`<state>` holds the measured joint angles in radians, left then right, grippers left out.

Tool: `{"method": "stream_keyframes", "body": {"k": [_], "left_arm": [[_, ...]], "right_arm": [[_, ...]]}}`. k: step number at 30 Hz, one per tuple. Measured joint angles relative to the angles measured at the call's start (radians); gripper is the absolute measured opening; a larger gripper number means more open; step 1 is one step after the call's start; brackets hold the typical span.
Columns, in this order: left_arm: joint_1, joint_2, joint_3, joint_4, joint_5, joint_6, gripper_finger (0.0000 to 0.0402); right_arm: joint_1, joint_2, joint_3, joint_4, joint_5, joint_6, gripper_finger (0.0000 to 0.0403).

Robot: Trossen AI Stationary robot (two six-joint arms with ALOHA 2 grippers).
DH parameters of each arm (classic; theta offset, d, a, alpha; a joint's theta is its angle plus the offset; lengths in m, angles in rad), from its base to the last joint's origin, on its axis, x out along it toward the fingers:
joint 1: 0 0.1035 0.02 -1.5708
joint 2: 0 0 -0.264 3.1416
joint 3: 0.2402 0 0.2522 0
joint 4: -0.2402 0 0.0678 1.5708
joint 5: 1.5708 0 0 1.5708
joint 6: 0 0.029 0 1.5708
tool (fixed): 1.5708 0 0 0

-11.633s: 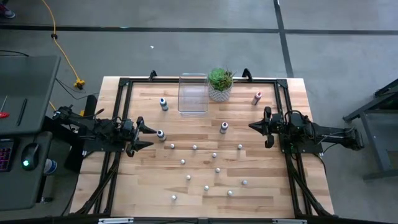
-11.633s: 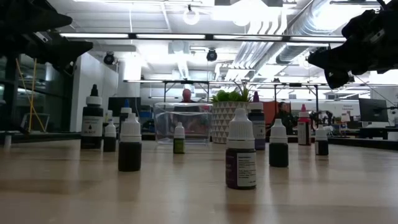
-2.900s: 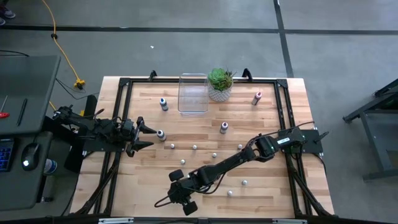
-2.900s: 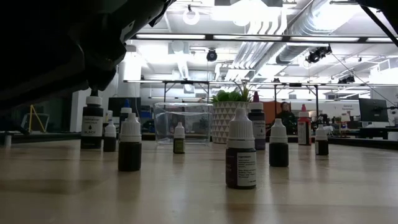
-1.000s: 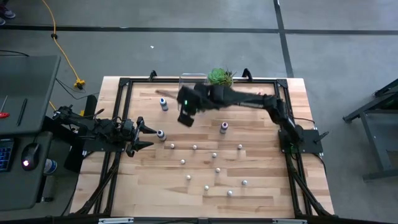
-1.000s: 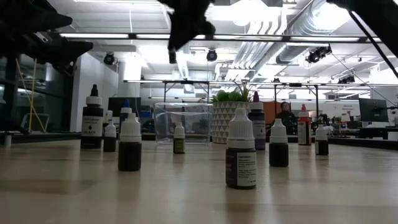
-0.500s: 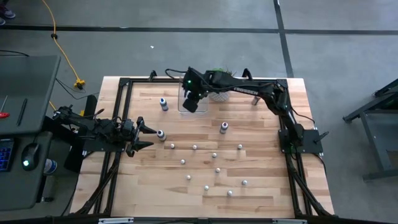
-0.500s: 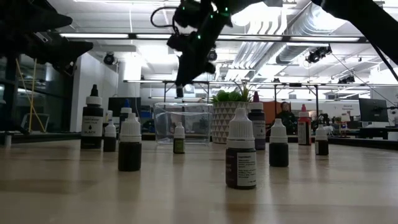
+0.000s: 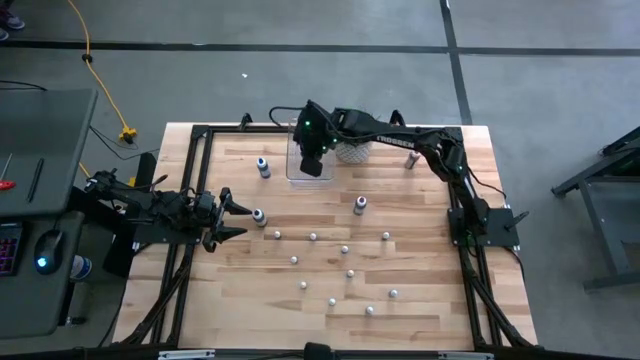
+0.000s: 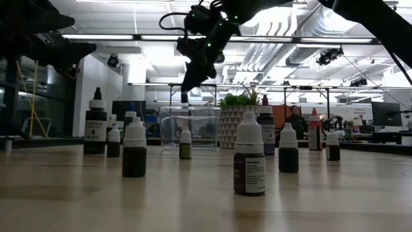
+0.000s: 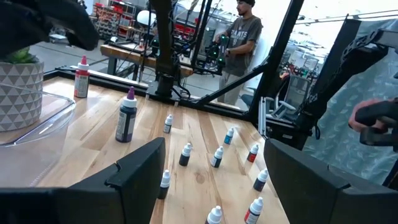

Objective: Pick & Place food coloring
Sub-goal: Put the small violet food coloring bottle into the transparent bin

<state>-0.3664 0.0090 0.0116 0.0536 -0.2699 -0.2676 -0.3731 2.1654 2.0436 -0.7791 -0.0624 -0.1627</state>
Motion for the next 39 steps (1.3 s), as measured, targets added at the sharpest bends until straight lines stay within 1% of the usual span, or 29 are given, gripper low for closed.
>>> {"method": "stream_keyframes", "body": {"k": [3,6,11,14,17,26,31,39], "left_arm": [[0.000,0.000,0.000,0.000,0.000,0.000,0.0271],[0.000,0.000,0.000,0.000,0.000,0.000,0.0271],[0.000,0.000,0.000,0.000,0.000,0.000,0.0271],[0.000,0.000,0.000,0.000,0.000,0.000,0.0271],[0.000,0.000,0.000,0.000,0.000,0.000,0.0271],[0.000,0.000,0.000,0.000,0.000,0.000,0.0271],[0.000,0.000,0.000,0.000,0.000,0.000,0.0271],[0.000,0.000,0.000,0.000,0.000,0.000,0.0271]], "right_arm": [[-0.003,0.002,0.014,-0.008,0.011,0.001,0.0056],[-0.002,0.033,0.060,-0.035,0.006,0.002,0.0056],[0.002,0.146,0.203,-0.181,0.000,0.000,0.0054],[0.003,0.210,0.310,-0.238,-0.001,-0.003,0.0055],[0.005,0.220,0.284,-0.181,-0.009,-0.017,0.0056],[0.000,0.237,0.282,-0.165,0.002,-0.002,0.0055],[0.000,0.277,0.282,-0.148,-0.011,0.009,0.0054],[0.000,0.327,0.282,-0.105,-0.018,0.116,0.0056]]}}
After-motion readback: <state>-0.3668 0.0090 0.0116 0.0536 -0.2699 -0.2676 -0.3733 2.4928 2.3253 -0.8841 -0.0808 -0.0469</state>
